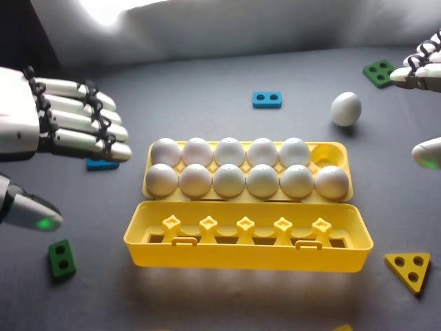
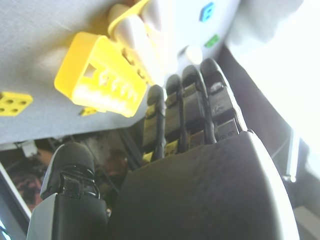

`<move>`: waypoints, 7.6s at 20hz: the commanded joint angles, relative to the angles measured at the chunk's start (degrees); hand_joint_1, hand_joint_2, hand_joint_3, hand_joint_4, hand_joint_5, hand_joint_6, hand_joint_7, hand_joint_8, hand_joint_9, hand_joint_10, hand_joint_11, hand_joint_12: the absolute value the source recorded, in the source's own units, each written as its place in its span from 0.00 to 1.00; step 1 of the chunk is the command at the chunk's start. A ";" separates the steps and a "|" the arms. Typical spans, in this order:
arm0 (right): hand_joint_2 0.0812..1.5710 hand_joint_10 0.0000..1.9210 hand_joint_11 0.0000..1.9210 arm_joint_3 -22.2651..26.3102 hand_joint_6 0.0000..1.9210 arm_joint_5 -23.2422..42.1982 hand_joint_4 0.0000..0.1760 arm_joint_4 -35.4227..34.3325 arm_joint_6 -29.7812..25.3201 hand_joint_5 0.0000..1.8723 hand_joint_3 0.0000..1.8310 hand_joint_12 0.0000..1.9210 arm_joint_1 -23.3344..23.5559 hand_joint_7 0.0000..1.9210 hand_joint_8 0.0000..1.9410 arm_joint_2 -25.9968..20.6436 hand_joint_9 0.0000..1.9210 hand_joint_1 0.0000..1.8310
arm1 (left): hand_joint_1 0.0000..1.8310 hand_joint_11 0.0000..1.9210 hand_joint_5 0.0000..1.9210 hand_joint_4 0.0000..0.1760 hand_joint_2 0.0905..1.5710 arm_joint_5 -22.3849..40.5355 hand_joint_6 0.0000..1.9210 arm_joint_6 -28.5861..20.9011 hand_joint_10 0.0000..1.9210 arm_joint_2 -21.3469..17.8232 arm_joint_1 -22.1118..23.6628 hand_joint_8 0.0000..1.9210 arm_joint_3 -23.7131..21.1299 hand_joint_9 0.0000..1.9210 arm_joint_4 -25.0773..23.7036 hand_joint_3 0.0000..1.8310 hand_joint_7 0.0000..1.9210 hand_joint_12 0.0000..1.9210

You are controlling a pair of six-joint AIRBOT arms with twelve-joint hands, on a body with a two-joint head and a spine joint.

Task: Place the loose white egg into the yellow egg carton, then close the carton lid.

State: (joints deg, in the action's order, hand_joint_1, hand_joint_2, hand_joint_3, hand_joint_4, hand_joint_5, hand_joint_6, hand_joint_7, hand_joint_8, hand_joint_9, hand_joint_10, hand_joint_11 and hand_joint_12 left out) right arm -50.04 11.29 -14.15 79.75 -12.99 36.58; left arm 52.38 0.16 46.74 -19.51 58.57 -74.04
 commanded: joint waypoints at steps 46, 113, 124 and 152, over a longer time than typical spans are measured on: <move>0.46 0.00 0.00 -40.02 0.01 0.44 0.99 -0.17 2.11 0.25 0.01 0.00 5.58 0.00 0.00 33.58 0.00 0.43 | 0.00 0.00 0.14 0.00 0.76 9.29 0.00 -5.24 0.00 -1.56 -11.40 0.00 1.26 0.11 -0.09 0.00 0.14 0.21; 0.53 0.00 0.00 -44.73 0.00 -0.84 0.85 -0.19 -6.09 0.41 0.00 0.00 2.43 0.00 0.00 39.08 0.00 0.51 | 0.00 0.00 0.15 0.00 0.76 6.47 0.00 -5.19 0.00 1.34 -12.31 0.00 2.08 0.10 -3.94 0.00 0.14 0.19; 0.56 0.00 0.00 -44.37 0.00 -0.46 0.84 -0.19 -6.10 0.41 0.00 0.00 1.56 0.00 0.00 39.12 0.00 0.53 | 0.00 0.00 0.15 0.00 0.75 6.24 0.00 -5.20 0.00 1.45 -12.10 0.00 2.16 0.11 -3.95 0.00 0.15 0.18; 0.58 0.00 0.00 -44.38 0.00 0.61 0.69 -0.19 -6.62 0.42 0.00 0.00 1.08 0.00 0.00 39.63 0.00 0.53 | 0.00 0.00 0.16 0.00 0.76 6.05 0.00 -5.25 0.00 1.51 -11.65 0.00 2.00 0.10 -4.24 0.00 0.15 0.19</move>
State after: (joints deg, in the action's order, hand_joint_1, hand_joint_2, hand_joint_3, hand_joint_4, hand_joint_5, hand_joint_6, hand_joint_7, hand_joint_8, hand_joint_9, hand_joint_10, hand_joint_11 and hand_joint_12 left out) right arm -94.26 6.04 -14.33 73.34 -12.12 76.93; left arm 56.14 -4.86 48.84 -31.59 60.27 -81.28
